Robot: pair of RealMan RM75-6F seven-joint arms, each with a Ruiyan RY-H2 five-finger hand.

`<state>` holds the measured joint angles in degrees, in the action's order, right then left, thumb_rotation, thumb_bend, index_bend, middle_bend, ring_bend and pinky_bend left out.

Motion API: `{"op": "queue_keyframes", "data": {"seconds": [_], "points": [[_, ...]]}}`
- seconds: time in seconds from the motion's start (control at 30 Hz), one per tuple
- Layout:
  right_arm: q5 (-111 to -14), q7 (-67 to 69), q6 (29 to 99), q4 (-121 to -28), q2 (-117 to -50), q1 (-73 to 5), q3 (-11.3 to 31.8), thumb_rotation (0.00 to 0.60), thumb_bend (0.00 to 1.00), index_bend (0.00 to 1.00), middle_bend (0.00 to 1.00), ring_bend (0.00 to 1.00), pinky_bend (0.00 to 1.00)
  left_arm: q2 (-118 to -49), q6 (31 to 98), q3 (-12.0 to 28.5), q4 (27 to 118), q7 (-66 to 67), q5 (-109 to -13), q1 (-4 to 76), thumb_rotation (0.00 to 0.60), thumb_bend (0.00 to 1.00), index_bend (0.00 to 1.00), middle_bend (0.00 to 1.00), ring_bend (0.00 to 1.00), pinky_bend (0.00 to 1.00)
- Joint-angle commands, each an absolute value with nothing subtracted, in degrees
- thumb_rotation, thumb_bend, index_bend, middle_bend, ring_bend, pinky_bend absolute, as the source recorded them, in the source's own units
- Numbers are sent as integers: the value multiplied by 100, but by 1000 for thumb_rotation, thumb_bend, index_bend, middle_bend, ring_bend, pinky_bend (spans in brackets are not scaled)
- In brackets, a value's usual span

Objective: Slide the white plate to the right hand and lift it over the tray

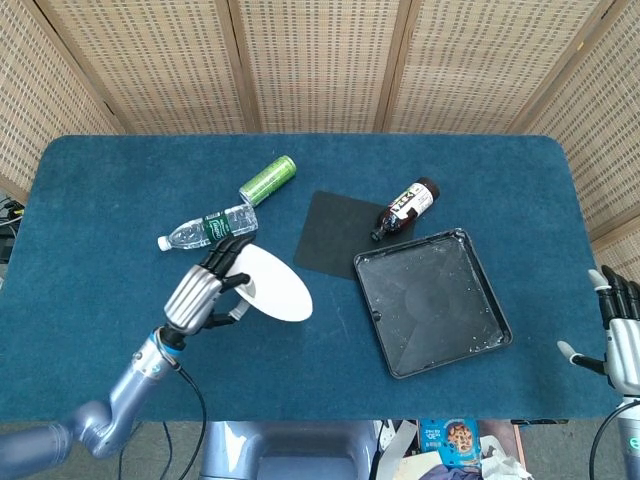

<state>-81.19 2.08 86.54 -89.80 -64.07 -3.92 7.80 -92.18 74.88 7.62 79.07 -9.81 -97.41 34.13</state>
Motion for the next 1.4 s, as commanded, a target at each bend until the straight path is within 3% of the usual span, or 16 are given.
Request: {"op": "queue_keyframes", "data": {"seconds": [0.03, 0.1, 0.2, 0.23, 0.3, 0.33, 0.37, 0.43, 0.63, 1.03, 1.23, 1.4], "points": [[-8095, 173, 8639, -8971, -6419, -396, 786, 600, 0, 0, 0, 0, 0, -9540, 7154, 634, 7433, -1119, -9945, 3783, 600, 556, 727, 0, 0, 0], [-8073, 131, 8631, -8970, -6432, -401, 793, 600, 0, 0, 0, 0, 0, -9720, 7191, 554, 7088, -1359, -10106, 3900, 600, 541, 727, 0, 0, 0], [-8068, -951, 8807, -9747, -6832, -432, 767, 600, 0, 0, 0, 0, 0, -9935, 7180, 422, 6657, -1604, -10208, 3995, 600, 468, 724, 0, 0, 0], [-8036, -1007, 8842, -9758, -6845, -406, 767, 600, 0, 0, 0, 0, 0, -9983, 7171, 386, 6559, -1681, -10220, 4012, 600, 378, 685, 0, 0, 0], [-7848, -552, 8805, -9279, -6606, -299, 813, 600, 0, 0, 0, 0, 0, -10035, 7152, 285, 6378, -1875, -10252, 4043, 600, 147, 469, 0, 0, 0], [-7969, -298, 8717, -9152, -6534, -343, 790, 600, 0, 0, 0, 0, 0, -10025, 7145, 229, 6299, -1952, -10261, 4047, 600, 42, 266, 0, 0, 0], [-8012, -201, 8694, -9105, -6508, -356, 784, 600, 0, 0, 0, 0, 0, -9997, 7117, 188, 6276, -1988, -10262, 4051, 600, 0, 105, 0, 0, 0], [-8074, -92, 8673, -9056, -6477, -369, 771, 600, 0, 0, 0, 0, 0, -9791, 6875, 31, 6347, -1983, -10231, 4068, 600, 0, 0, 0, 0, 0], [-8203, -225, 8694, -9030, -6467, -385, 720, 600, 0, 0, 0, 0, 0, -8963, 6362, -298, 7137, -1924, -10061, 4057, 600, 0, 0, 0, 0, 0], [-8509, -466, 8499, -9042, -6488, -497, 521, 600, 0, 0, 0, 0, 0, -7306, 6479, -639, 8359, -1755, -9862, 3773, 600, 0, 0, 0, 0, 0], [-9198, -345, 8301, -8915, -6541, -747, 277, 600, 0, 0, 0, 0, 0, -6661, 6981, -499, 8747, -1166, -9358, 3308, 600, 0, 0, 0, 0, 0], [-10334, -229, 8156, -8638, -6645, -1215, 11, 600, 0, 0, 0, 0, 0, -6319, 7689, -365, 9161, -699, -8537, 2557, 600, 0, 0, 0, 0, 0]]}}
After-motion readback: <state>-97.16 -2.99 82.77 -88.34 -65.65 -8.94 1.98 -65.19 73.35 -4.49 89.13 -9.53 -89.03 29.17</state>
